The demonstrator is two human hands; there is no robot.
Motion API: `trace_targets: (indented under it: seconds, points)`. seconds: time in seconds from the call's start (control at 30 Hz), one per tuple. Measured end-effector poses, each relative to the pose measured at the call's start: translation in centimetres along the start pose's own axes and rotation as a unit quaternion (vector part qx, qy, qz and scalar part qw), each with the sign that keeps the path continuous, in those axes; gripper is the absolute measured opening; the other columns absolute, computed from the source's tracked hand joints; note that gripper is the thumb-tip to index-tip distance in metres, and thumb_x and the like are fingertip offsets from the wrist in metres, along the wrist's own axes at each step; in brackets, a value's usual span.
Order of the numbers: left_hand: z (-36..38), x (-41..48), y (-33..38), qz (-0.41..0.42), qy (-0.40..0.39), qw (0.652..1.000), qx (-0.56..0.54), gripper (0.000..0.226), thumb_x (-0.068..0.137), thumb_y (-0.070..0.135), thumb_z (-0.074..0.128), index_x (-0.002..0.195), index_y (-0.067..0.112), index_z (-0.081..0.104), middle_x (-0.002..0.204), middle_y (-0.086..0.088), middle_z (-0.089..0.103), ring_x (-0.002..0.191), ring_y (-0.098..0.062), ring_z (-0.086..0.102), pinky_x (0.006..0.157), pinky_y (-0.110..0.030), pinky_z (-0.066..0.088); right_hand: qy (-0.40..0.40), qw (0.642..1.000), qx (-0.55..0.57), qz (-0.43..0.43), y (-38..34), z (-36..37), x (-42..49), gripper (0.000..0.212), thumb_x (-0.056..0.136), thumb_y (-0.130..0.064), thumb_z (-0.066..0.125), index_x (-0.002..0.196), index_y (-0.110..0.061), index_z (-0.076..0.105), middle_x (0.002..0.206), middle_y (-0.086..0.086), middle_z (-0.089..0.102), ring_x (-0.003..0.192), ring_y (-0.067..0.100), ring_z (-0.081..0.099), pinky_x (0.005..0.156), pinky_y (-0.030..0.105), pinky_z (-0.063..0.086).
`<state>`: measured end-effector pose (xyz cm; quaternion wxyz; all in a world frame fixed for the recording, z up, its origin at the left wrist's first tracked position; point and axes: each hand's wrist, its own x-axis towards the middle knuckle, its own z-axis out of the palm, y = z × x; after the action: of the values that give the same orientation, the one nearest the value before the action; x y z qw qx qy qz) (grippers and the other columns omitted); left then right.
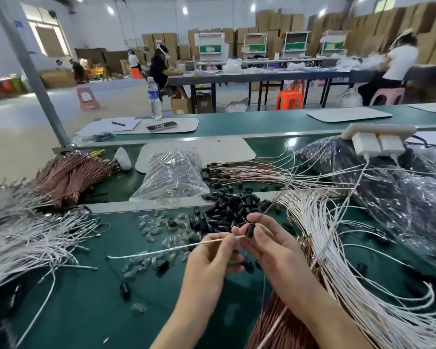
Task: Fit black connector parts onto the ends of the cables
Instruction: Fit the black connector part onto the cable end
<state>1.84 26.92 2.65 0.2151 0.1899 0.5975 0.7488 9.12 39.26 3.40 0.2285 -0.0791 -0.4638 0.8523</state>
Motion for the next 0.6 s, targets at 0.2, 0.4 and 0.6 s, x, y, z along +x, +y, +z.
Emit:
trace_targets:
  seconds: [0.2, 0.4, 0.6]
  points:
    - [-2.1, 0.1, 0.8, 0.047, 0.099, 0.992, -0.06, 0.032, 0.086, 0.03, 0.061, 0.106, 0.006, 0.067, 0.095, -0.009, 0.077, 0.083, -0.017, 0.074, 0.066, -0.023, 0.059, 0.064, 0.991, 0.118, 0.017, -1.2, -1.1, 0.8, 0.025, 0.091, -0.008, 0.056, 0.107, -0.016, 0.073, 0.106, 0.012, 0.073, 0.103, 0.031, 0.072, 0.083, 0.043, 0.061]
    - [-2.0, -0.1, 0.9, 0.083, 0.083, 0.993, 0.025, 0.015, 0.097, 0.02, 0.057, 0.102, 0.011, 0.067, 0.093, -0.005, 0.077, 0.081, -0.017, 0.072, 0.066, -0.025, 0.06, 0.096, 0.979, 0.178, 0.035, -1.4, -1.5, 0.8, 0.021, 0.092, -0.009, 0.061, 0.111, -0.012, 0.07, 0.106, 0.016, 0.074, 0.096, 0.028, 0.075, 0.076, 0.035, 0.062]
    - [-2.4, 0.0, 0.7, 0.106, 0.052, 0.99, 0.082, 0.018, 0.1, 0.016, 0.054, 0.105, 0.002, 0.064, 0.09, 0.003, 0.075, 0.077, -0.013, 0.07, 0.064, -0.023, 0.058, 0.116, 0.972, 0.201, 0.038, -1.7, -1.7, 0.7, 0.017, 0.095, -0.01, 0.063, 0.11, -0.011, 0.071, 0.103, 0.013, 0.074, 0.088, 0.024, 0.075, 0.071, 0.031, 0.062]
